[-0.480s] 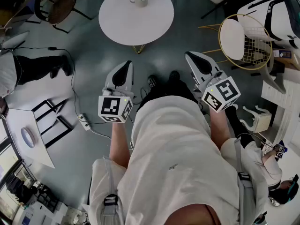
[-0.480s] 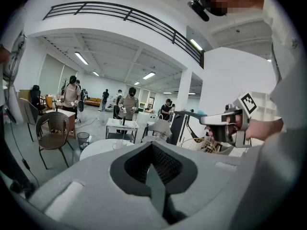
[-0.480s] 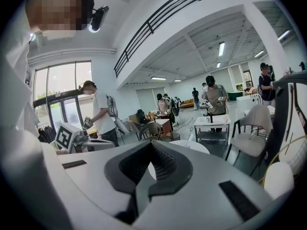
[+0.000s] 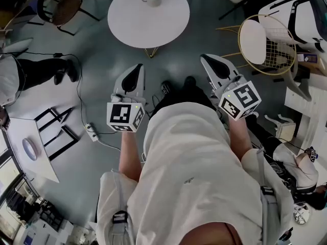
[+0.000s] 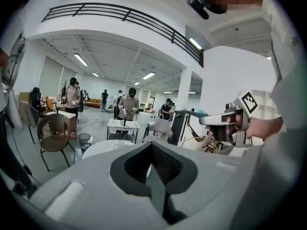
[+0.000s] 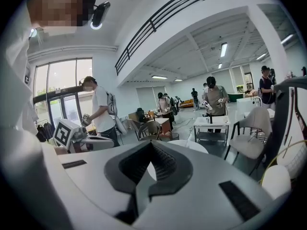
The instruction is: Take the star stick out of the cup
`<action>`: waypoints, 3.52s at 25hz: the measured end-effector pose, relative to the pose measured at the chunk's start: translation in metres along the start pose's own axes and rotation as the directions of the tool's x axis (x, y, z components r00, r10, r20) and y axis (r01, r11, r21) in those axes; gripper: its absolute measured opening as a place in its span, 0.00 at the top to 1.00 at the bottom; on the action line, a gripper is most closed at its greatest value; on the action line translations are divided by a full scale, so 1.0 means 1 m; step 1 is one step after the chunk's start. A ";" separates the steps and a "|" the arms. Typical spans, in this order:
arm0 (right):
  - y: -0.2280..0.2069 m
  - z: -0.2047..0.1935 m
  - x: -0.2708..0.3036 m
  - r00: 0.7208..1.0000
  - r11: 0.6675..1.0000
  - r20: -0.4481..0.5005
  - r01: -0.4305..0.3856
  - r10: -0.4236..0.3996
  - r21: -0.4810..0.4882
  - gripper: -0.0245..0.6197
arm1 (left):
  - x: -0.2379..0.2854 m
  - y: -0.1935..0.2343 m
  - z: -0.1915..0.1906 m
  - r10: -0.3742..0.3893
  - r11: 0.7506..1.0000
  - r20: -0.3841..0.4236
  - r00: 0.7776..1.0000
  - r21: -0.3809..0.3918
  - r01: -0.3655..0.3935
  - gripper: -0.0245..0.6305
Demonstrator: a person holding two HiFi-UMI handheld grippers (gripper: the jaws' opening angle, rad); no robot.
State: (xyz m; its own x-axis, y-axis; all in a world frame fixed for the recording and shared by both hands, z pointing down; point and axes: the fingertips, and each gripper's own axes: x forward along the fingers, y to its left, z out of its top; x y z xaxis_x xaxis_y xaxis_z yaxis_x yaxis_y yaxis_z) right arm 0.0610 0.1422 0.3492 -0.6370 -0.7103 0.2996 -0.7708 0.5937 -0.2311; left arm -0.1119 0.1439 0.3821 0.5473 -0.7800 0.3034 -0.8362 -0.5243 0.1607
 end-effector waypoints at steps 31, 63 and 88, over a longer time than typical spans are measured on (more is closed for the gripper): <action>-0.060 0.045 0.053 0.991 0.988 0.056 -0.123 0.118 0.091 0.95 | 0.047 0.023 0.031 0.081 0.996 -0.023 0.996 -0.021 -0.081 0.95; -0.217 0.039 0.211 0.959 0.965 -0.115 -0.252 0.258 0.067 0.95 | 0.199 -0.002 0.063 0.299 0.938 -0.099 0.949 -0.149 -0.312 0.95; -0.231 -0.017 0.334 0.964 0.979 -0.228 -0.100 0.139 0.176 0.85 | 0.211 0.078 0.059 0.212 0.960 -0.112 0.971 -0.162 -0.228 0.95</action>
State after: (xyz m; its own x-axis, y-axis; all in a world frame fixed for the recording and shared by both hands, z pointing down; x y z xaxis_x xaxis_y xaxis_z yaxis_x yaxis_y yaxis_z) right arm 0.0262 -0.2255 0.5186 -0.7181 -0.5153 0.4677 -0.6935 0.5861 -0.4190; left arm -0.0598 -0.0818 0.4034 0.3507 -0.8300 0.4336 -0.9331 -0.2703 0.2373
